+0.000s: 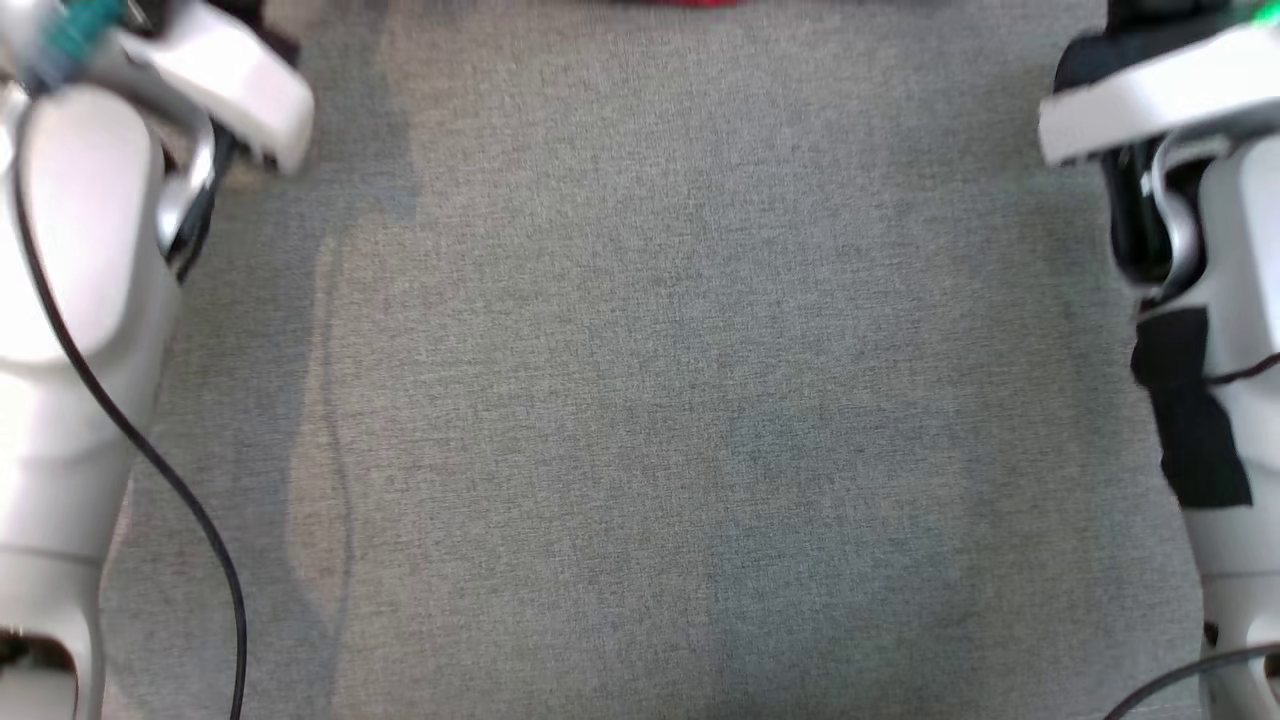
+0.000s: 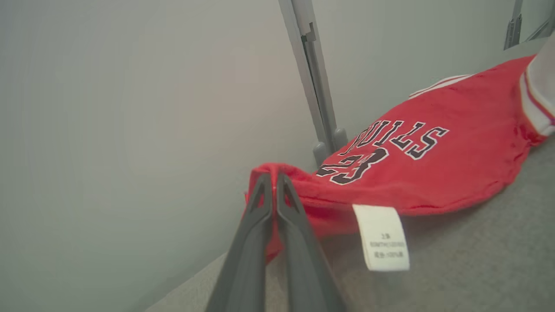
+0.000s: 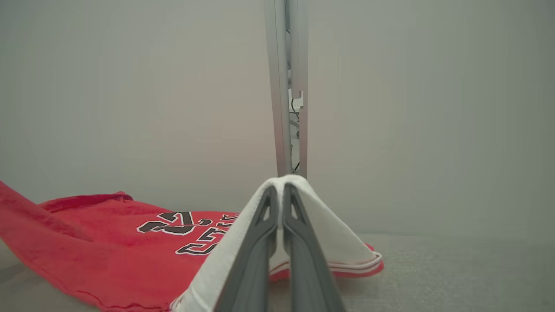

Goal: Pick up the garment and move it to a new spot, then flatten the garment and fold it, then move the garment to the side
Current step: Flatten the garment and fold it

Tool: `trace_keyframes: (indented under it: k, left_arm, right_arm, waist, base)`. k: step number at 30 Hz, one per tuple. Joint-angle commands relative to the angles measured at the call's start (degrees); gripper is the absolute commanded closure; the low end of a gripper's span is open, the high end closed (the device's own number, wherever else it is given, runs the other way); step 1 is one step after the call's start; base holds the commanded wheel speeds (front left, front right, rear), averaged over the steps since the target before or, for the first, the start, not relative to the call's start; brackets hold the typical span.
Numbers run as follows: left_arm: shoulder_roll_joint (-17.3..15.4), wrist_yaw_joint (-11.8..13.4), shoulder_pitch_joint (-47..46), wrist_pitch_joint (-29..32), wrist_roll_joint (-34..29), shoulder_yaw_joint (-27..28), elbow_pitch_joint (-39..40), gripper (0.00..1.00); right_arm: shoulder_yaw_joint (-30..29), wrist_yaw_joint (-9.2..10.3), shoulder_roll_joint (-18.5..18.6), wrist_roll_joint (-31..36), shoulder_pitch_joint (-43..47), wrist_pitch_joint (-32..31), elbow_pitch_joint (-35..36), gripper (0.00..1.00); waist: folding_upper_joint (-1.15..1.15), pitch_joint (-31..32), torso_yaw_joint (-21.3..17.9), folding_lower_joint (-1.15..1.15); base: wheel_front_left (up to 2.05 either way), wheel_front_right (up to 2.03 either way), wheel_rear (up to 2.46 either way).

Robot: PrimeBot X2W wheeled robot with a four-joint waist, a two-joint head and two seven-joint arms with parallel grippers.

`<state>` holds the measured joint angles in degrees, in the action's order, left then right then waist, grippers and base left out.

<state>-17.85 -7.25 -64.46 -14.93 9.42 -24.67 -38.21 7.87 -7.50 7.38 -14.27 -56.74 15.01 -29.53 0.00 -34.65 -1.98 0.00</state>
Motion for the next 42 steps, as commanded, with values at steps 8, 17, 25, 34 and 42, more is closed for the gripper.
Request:
trace_keyframes:
  k: [8,17,25,34,42]
  left_arm:
    - [-1.6,1.4,11.5,-0.3,-6.5,-6.3,-5.7,1.0]
    - [0.4,3.0,17.6,-0.3,-5.9,-7.6,-9.9,1.0]
    - [0.8,3.9,22.7,-0.3,-5.1,-7.9,-8.8,1.0]
    - [0.0,4.0,29.4,-0.3,-4.5,-8.3,-7.2,1.0]
    - [-1.0,3.0,34.9,-0.3,-4.3,-9.8,-6.0,1.0]
  right_arm:
    - [4.3,0.03,1.4,-2.2,7.9,0.2,-9.6,1.0]
    - [8.7,0.03,3.0,-7.1,11.8,0.2,-20.8,1.0]
    - [12.9,0.03,3.9,-12.6,14.9,0.1,-25.7,1.0]
    - [19.4,0.03,6.0,-20.7,19.1,-4.6,-26.9,1.0]
    - [24.6,0.03,9.5,-27.7,23.8,-12.3,-24.1,1.0]
  waist:
    - [0.0,7.6,0.6,0.0]
    - [0.0,14.4,0.4,0.0]
    - [0.0,19.4,0.3,0.0]
    - [0.0,25.5,0.6,0.0]
    - [0.0,30.0,0.9,0.0]
  base:
    - [0.0,0.0,0.0]
    - [0.0,0.0,0.0]
    - [0.0,0.0,0.0]
    - [0.0,0.0,0.0]
    - [0.0,0.0,0.0]
